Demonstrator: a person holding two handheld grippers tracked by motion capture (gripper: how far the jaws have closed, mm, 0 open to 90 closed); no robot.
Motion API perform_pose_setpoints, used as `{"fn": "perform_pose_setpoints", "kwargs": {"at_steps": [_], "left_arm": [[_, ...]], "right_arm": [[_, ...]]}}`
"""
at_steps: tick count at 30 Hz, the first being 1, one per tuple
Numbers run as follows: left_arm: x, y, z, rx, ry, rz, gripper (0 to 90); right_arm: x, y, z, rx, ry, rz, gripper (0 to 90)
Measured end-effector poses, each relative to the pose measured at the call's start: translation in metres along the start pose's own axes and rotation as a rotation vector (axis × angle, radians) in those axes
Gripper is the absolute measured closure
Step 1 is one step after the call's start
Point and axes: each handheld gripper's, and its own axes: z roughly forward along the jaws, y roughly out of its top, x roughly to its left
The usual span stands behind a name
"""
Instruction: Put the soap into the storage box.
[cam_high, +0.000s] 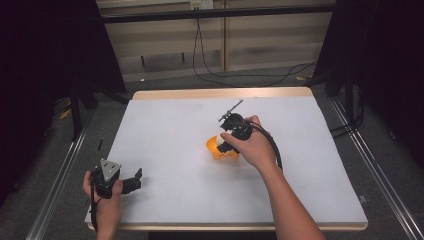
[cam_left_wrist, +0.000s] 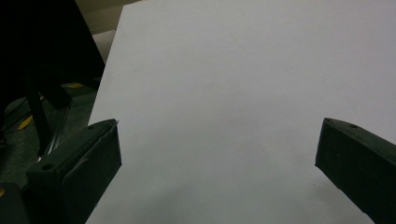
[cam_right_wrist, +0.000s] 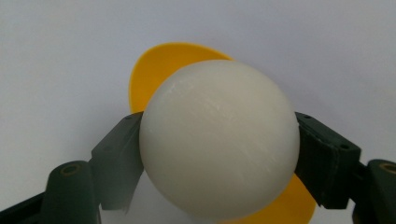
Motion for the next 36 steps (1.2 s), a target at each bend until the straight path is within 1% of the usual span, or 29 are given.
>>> {"fn": "perform_pose_setpoints", "kwargs": {"at_steps": [1,4,6,9,10,11,12,14,15,18,20,21,23,24,25,28,29,31,32,33,35,36], "left_arm": [[0.0,0.0,0.0,0.0,-0.001,0.0,0.1],[0.0,0.0,0.0,0.001,-0.002,-0.001,0.1],[0.0,0.0,0.0,0.001,-0.002,-0.002,0.1],[0.0,0.0,0.0,0.0,-0.002,-0.002,0.1],[0.0,0.0,0.0,0.0,-0.002,-0.002,0.1],[0.0,0.0,0.0,0.001,-0.002,-0.002,0.1],[0.0,0.0,0.0,0.0,-0.002,-0.002,0.1],[0.0,0.0,0.0,0.001,-0.002,-0.002,0.1],[0.0,0.0,0.0,0.002,-0.001,-0.001,0.1],[0.0,0.0,0.0,0.001,-0.001,-0.003,0.1],[0.0,0.0,0.0,0.001,-0.001,-0.003,0.1],[0.0,0.0,0.0,0.001,-0.001,-0.001,0.1],[0.0,0.0,0.0,0.001,-0.001,-0.001,0.1],[0.0,0.0,0.0,0.001,-0.001,-0.001,0.1],[0.0,0.0,0.0,0.001,0.0,-0.003,0.1],[0.0,0.0,0.0,0.0,-0.002,-0.001,0.1],[0.0,0.0,0.0,0.0,-0.002,-0.001,0.1],[0.0,0.0,0.0,0.0,-0.003,-0.001,0.1],[0.0,0.0,0.0,0.0,-0.001,0.0,0.1],[0.0,0.0,0.0,0.0,-0.001,0.0,0.1],[0.0,0.0,0.0,0.0,-0.002,0.0,0.1],[0.0,0.0,0.0,0.0,-0.001,0.001,0.1]], "right_arm": [[-0.001,0.0,0.0,-0.001,-0.004,0.011,24.3],[-0.003,-0.001,0.001,-0.004,-0.018,0.07,24.2],[-0.003,-0.001,0.003,-0.001,-0.018,0.087,24.2],[-0.002,-0.002,0.004,-0.003,-0.038,0.121,24.2],[-0.002,-0.002,0.005,-0.006,-0.044,0.124,24.2],[-0.002,-0.002,0.005,-0.004,-0.042,0.132,24.2],[-0.002,-0.002,0.006,-0.009,-0.041,0.13,24.1],[-0.002,-0.003,0.007,0.0,-0.042,0.141,24.1],[-0.002,-0.003,0.008,-0.004,-0.048,0.136,24.1],[-0.003,-0.003,0.007,-0.007,-0.052,0.155,24.6],[-0.004,-0.003,0.002,-0.046,-0.051,0.171,26.6],[-0.004,-0.002,0.0,-0.056,-0.049,0.174,28.3],[-0.004,-0.001,-0.004,-0.062,-0.057,0.164,28.7],[-0.004,-0.001,-0.006,-0.06,-0.051,0.163,28.3],[-0.005,-0.002,-0.006,-0.063,-0.052,0.158,27.7],[-0.007,-0.006,-0.007,-0.057,-0.052,0.172,24.4],[-0.008,-0.008,-0.007,-0.063,-0.049,0.164,23.2],[-0.008,-0.011,-0.008,-0.07,-0.046,0.18,20.9],[-0.01,-0.013,-0.009,-0.075,-0.046,0.172,18.6],[-0.011,-0.014,-0.01,-0.08,-0.039,0.174,16.9],[-0.012,-0.018,-0.012,-0.087,-0.04,0.182,13.6],[-0.014,-0.021,-0.013,-0.095,-0.043,0.173,10.8]]}}
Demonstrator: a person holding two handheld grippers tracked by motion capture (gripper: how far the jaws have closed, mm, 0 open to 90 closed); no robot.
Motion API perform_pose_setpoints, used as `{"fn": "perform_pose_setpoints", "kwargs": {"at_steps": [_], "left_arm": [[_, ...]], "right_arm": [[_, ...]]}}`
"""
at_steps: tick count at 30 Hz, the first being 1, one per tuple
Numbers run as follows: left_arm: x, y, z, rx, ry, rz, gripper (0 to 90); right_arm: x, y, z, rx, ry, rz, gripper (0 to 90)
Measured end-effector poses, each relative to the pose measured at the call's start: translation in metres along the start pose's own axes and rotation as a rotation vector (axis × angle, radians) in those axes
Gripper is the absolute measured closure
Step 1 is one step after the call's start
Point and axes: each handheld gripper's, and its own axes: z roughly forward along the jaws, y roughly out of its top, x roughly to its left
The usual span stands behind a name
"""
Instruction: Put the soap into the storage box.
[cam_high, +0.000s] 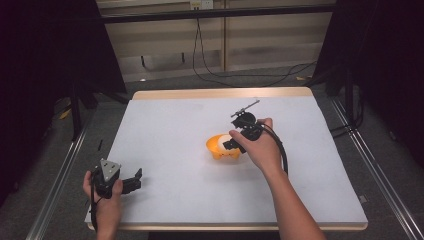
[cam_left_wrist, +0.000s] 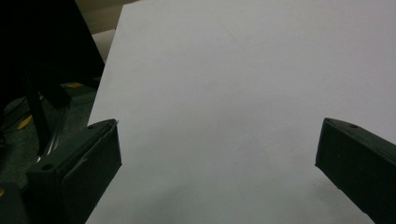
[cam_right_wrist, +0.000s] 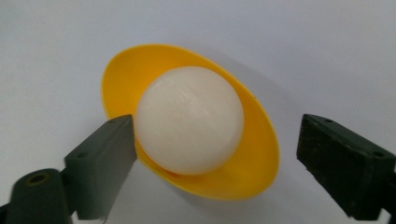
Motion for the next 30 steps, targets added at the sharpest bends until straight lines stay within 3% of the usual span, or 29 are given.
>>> {"fn": "perform_pose_setpoints", "kwargs": {"at_steps": [5,8,18,30], "left_arm": [[0.0,0.0,0.0,0.001,0.001,0.001,0.1],[0.0,0.0,0.0,0.001,0.002,-0.002,0.1],[0.0,0.0,0.0,0.001,0.0,-0.004,0.1],[0.001,0.0,0.0,0.002,0.0,-0.007,0.2]], "right_arm": [[-0.008,-0.011,-0.008,-0.033,-0.02,-0.002,0.0],[-0.013,-0.019,-0.014,-0.07,-0.012,0.019,0.0],[-0.029,-0.043,-0.032,-0.155,-0.062,0.041,0.0],[-0.051,-0.082,-0.045,-0.18,-0.1,0.067,0.0]]}}
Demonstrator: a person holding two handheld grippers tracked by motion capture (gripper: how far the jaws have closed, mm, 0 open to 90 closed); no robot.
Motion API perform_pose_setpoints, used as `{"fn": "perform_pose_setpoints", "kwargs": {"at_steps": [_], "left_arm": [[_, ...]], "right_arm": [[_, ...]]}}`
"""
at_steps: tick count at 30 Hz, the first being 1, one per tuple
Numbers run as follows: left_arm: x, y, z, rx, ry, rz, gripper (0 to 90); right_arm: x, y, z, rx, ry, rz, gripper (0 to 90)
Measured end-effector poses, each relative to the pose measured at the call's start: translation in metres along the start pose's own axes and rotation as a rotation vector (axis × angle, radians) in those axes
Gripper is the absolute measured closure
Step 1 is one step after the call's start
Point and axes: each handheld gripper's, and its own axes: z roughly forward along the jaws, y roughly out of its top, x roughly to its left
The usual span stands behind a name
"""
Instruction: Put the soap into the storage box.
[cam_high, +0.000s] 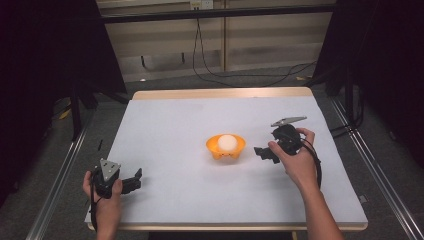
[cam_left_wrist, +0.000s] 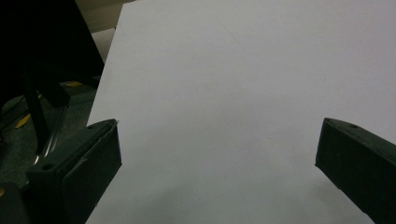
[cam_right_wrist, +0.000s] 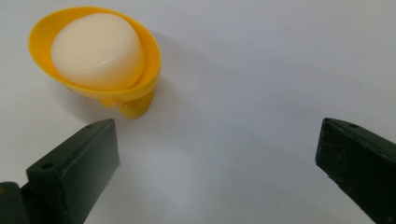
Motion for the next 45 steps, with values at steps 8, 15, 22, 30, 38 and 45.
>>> {"fn": "perform_pose_setpoints", "kwargs": {"at_steps": [8,15,22,30,38,45], "left_arm": [[0.0,0.0,0.0,0.0,0.001,-0.001,0.3],[0.0,0.0,0.0,0.0,0.002,0.001,0.3],[0.0,0.0,0.0,0.001,0.002,0.002,0.4],[0.0,0.0,0.0,0.001,0.0,0.002,0.5],[0.001,0.0,0.0,-0.002,-0.005,-0.01,0.6],[0.001,0.0,0.0,-0.001,-0.005,-0.015,0.6]], "right_arm": [[-0.016,-0.026,-0.009,-0.029,-0.031,0.046,0.0],[-0.029,-0.049,-0.017,-0.031,-0.054,0.066,0.0],[-0.043,-0.073,-0.026,-0.043,-0.084,0.097,0.0],[-0.057,-0.101,-0.038,-0.069,-0.112,0.113,0.0],[-0.072,-0.124,-0.055,-0.104,-0.148,0.158,0.0],[-0.081,-0.138,-0.065,-0.119,-0.171,0.17,0.0]]}}
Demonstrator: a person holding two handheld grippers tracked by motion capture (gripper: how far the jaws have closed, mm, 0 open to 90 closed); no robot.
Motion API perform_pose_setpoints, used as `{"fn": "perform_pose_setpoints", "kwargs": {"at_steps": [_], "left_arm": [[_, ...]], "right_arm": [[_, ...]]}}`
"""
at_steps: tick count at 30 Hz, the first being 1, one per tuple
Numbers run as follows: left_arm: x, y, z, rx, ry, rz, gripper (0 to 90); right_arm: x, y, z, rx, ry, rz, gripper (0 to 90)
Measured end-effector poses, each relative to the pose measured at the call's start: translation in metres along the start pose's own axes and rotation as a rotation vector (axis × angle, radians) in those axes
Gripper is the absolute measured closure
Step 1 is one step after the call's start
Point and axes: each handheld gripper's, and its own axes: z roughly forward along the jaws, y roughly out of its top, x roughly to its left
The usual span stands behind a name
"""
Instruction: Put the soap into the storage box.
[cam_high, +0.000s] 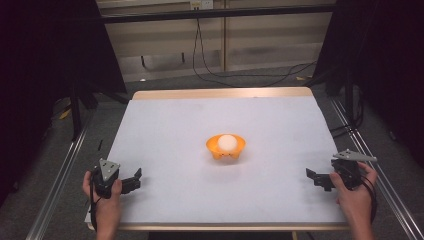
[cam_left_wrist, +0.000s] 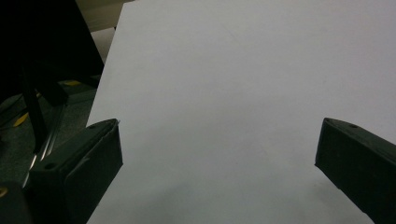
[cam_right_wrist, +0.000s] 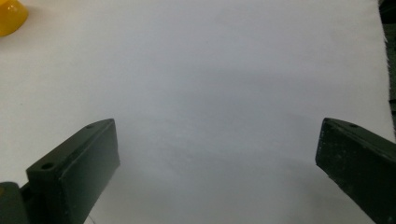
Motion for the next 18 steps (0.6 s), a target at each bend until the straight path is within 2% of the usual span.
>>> {"fn": "perform_pose_setpoints", "kwargs": {"at_steps": [10,14,18], "left_arm": [[0.002,0.0,0.0,0.001,-0.02,-0.016,0.8],[0.005,0.0,0.0,-0.002,-0.036,-0.038,0.8],[0.009,-0.001,0.0,-0.009,-0.055,-0.065,0.7]], "right_arm": [[-0.023,-0.021,-0.022,-0.042,-0.03,0.046,0.0],[-0.031,-0.029,-0.032,-0.065,-0.046,0.061,0.0],[-0.035,-0.035,-0.039,-0.088,-0.043,0.079,0.0]]}}
